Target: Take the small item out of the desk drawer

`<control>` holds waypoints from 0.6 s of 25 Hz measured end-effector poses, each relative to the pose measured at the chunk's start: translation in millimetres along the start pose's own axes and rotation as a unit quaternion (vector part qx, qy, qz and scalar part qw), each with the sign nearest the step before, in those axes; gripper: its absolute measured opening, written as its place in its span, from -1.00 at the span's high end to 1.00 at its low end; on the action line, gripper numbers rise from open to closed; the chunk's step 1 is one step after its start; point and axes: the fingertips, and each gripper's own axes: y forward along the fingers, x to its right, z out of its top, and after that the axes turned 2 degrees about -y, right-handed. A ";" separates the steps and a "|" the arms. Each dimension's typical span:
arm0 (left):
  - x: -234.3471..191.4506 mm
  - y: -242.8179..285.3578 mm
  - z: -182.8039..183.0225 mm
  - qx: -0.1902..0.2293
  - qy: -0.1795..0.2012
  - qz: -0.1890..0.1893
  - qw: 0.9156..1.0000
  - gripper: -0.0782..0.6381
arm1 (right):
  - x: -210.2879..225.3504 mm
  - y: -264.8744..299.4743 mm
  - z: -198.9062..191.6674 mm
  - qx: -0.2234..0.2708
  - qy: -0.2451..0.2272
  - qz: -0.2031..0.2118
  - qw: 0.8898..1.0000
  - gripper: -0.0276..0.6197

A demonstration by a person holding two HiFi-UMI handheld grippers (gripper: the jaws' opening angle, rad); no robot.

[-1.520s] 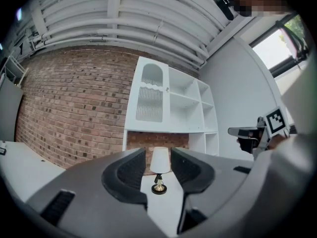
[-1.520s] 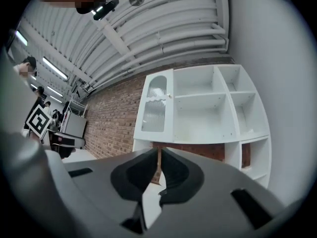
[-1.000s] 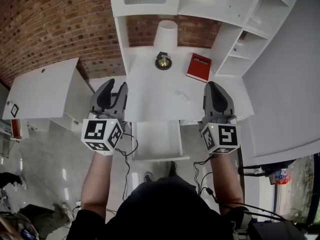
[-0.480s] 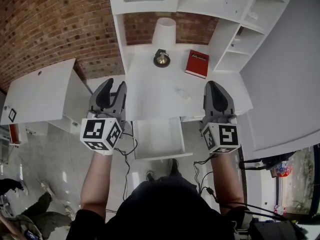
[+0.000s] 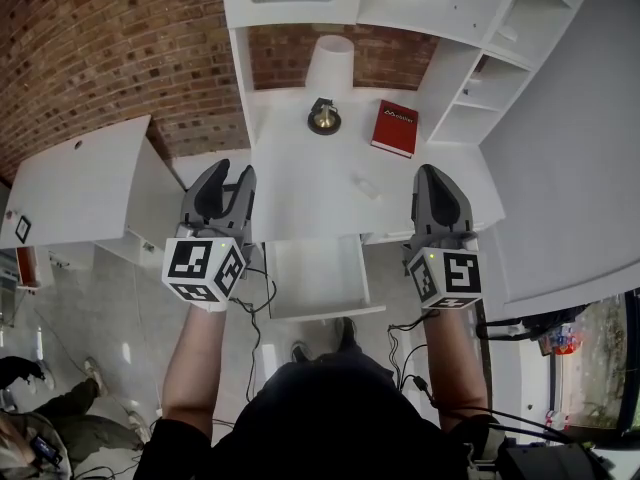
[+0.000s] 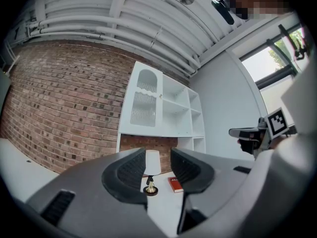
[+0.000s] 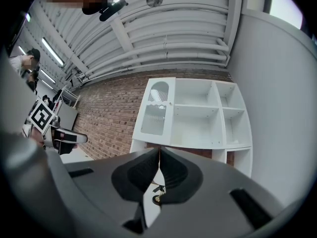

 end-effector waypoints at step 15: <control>-4.1 1.3 -5.7 -0.004 -0.008 0.003 1.000 0.35 | -1.4 2.8 -1.3 0.001 0.005 0.006 1.000 0.91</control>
